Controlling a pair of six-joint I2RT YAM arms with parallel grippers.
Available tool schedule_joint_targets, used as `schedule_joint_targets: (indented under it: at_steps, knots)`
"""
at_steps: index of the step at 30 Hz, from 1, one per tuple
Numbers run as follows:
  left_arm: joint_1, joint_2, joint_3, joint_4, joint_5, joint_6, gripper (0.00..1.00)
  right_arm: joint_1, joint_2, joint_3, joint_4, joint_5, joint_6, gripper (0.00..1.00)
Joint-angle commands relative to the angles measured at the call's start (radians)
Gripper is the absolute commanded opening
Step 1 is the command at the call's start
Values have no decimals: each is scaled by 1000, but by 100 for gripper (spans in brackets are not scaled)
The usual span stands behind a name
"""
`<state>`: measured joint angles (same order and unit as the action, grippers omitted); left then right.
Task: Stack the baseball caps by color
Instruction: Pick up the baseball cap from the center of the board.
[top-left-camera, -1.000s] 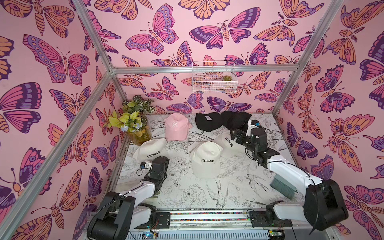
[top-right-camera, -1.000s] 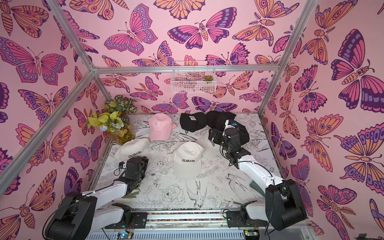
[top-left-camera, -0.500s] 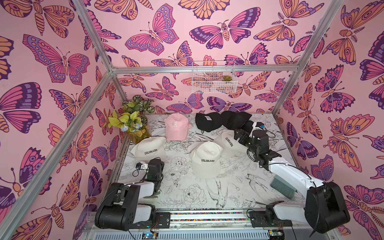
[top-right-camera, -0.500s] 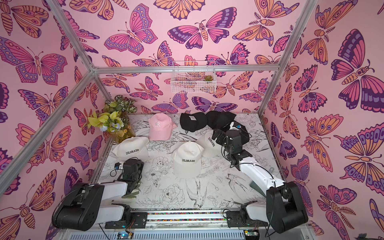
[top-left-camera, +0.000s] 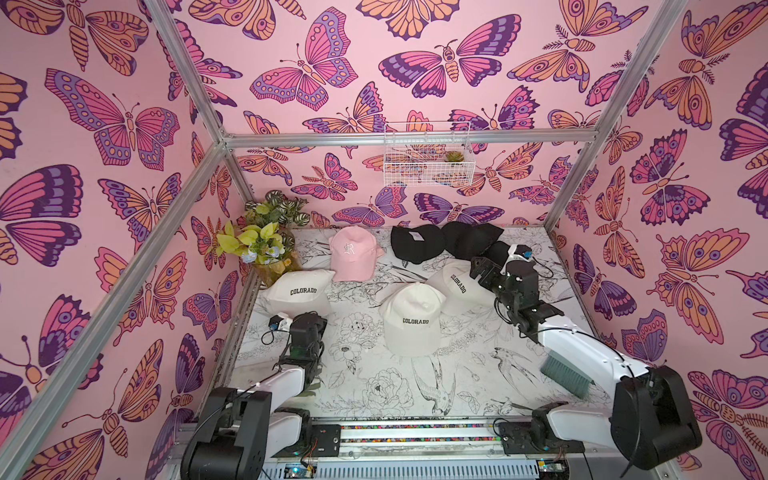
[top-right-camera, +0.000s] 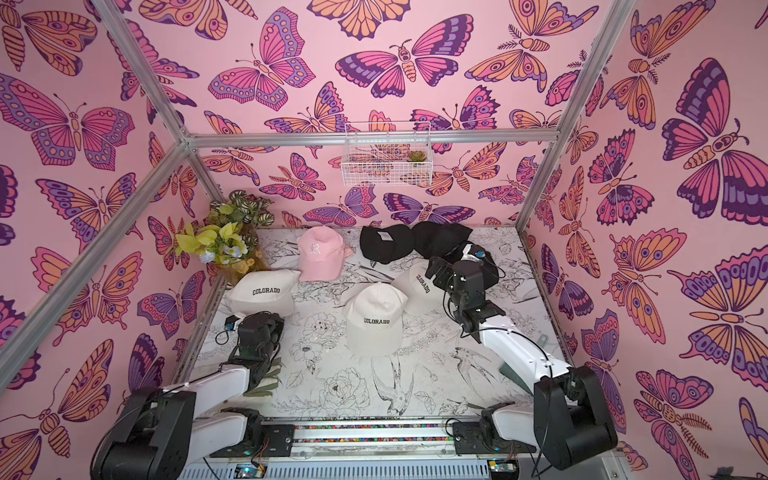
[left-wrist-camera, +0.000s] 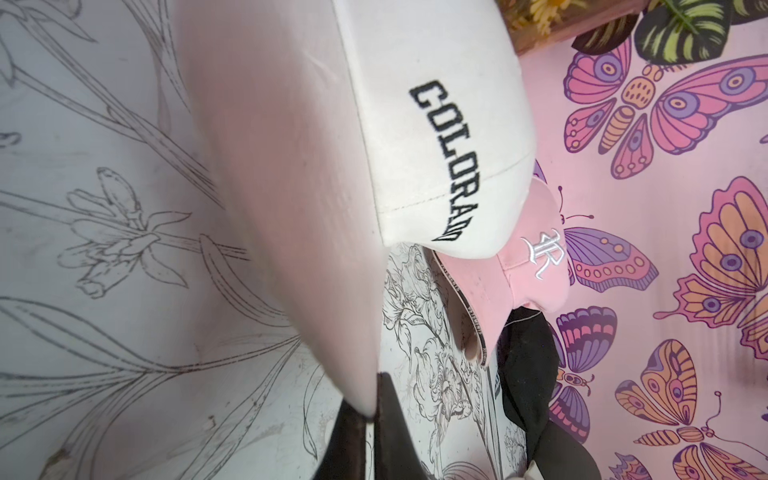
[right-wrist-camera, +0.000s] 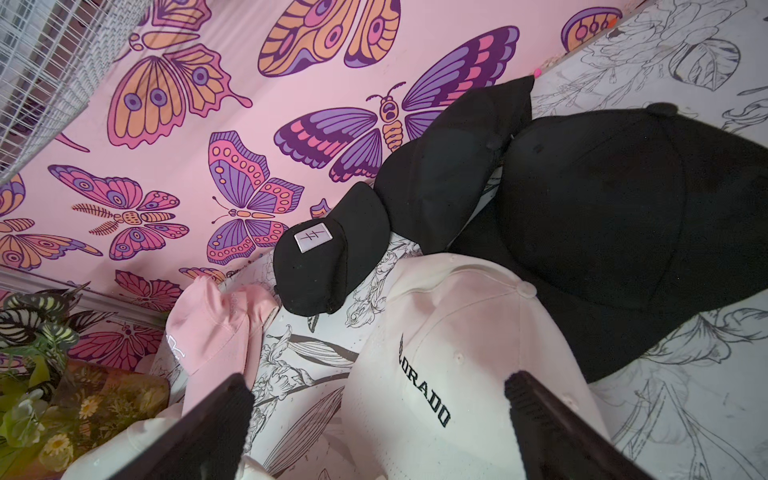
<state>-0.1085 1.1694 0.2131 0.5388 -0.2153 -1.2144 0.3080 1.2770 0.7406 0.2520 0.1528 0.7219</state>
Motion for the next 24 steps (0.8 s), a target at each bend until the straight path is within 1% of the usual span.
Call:
schedule_joint_targets:
  at_steps: [1, 4, 7, 10, 12, 14, 16, 18, 21, 24]
  knots:
    - [6, -77, 11, -160, 26, 84, 0, -7, -16, -24, 39, 63, 40, 99]
    - [6, -153, 32, -271, 21, 133, 0, -8, -16, -41, 49, 101, 93, 99]
    - [6, -185, 86, -366, 56, 206, 0, -15, -13, -71, 116, 84, 133, 99]
    - [1, -211, 123, -415, 82, 210, 0, -16, -11, -95, 184, 82, 149, 99]
    - [-8, -232, 154, -422, 78, 225, 0, -17, -11, -85, 172, 77, 142, 99]
    - [-12, -244, 199, -447, 101, 275, 0, -18, -10, -53, 110, 65, 120, 99]
    - [-21, -246, 263, -496, 130, 327, 0, -20, -3, -13, 38, 39, 91, 99]
    - [-26, -246, 311, -504, 184, 361, 0, -21, 7, 10, 16, 7, 65, 99]
    - [-39, -253, 365, -503, 249, 383, 0, -23, 16, 11, 61, -52, 57, 100]
    - [-49, -270, 404, -492, 304, 407, 0, -38, 41, 18, 116, -162, 70, 100]
